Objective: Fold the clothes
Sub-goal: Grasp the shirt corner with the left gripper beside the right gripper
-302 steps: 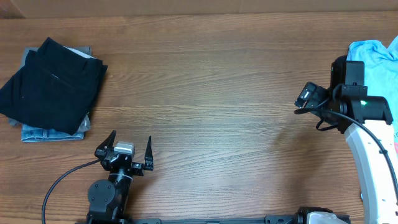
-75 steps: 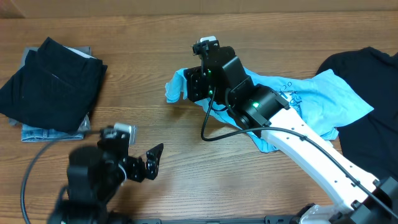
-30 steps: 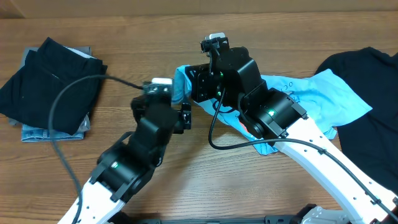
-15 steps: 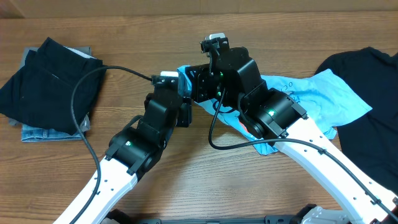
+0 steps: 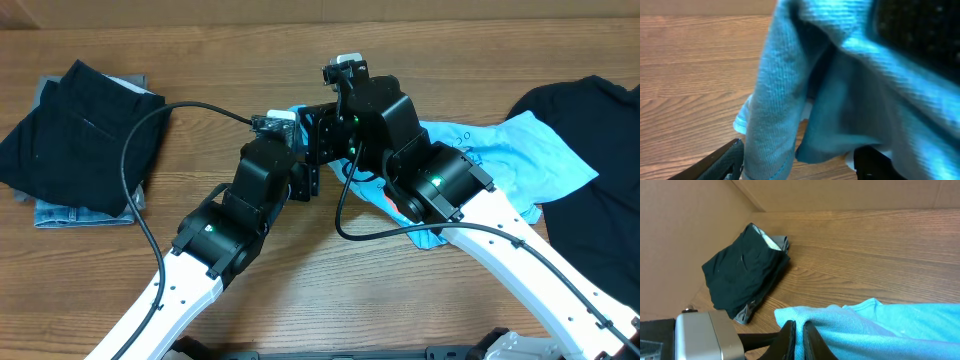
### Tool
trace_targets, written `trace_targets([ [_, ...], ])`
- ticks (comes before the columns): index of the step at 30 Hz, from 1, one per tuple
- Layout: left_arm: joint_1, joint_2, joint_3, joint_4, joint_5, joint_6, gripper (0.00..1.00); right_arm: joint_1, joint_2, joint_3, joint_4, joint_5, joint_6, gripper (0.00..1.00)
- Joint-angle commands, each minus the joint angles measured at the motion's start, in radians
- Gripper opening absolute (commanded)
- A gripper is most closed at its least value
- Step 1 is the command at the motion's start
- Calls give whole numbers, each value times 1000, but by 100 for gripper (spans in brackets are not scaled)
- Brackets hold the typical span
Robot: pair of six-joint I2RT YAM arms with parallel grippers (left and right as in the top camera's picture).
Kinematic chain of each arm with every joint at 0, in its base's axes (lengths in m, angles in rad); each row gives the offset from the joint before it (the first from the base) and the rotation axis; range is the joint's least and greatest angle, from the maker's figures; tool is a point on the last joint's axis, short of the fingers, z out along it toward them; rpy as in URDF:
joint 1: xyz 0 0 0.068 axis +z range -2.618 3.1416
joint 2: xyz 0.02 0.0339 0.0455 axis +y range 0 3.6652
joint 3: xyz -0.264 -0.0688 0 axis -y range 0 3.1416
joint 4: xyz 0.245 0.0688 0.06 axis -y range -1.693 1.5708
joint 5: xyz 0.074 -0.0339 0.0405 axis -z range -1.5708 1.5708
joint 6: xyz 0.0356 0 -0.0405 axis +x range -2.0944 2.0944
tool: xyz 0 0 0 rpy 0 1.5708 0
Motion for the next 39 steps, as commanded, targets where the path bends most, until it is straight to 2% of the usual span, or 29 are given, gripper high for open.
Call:
trace_targets([
  [1,5,6,11,6,18,22,73,4,-27,31,9,-6,1,9],
  [5,5,33,11,5,18,22,73,4,-27,31,10,-6,1,9],
  [7,5,48,11,8,19,22,69,4,-27,31,10,-6,1,9],
  [14,5,42,11,50,18,23,33,4,-27,31,10,-6,1,9],
  [21,5,-42,12,25,-68,45,35,4,-27,31,9,7,0,9],
  [25,5,-108,12,-6,-53,45,40,4,-27,31,11,13,1,9],
  [28,5,-133,12,-26,-2,40,34,4,-27,31,12,13,1,9],
  [29,5,-134,12,-28,11,40,29,4,-27,31,12,13,1,9],
  [31,5,-130,12,-38,54,40,26,4,-27,31,13,13,1,9],
  [35,5,-119,12,-55,69,41,33,4,-27,31,13,13,2,9],
  [39,5,-91,12,-53,73,40,46,4,-27,31,13,13,2,9],
])
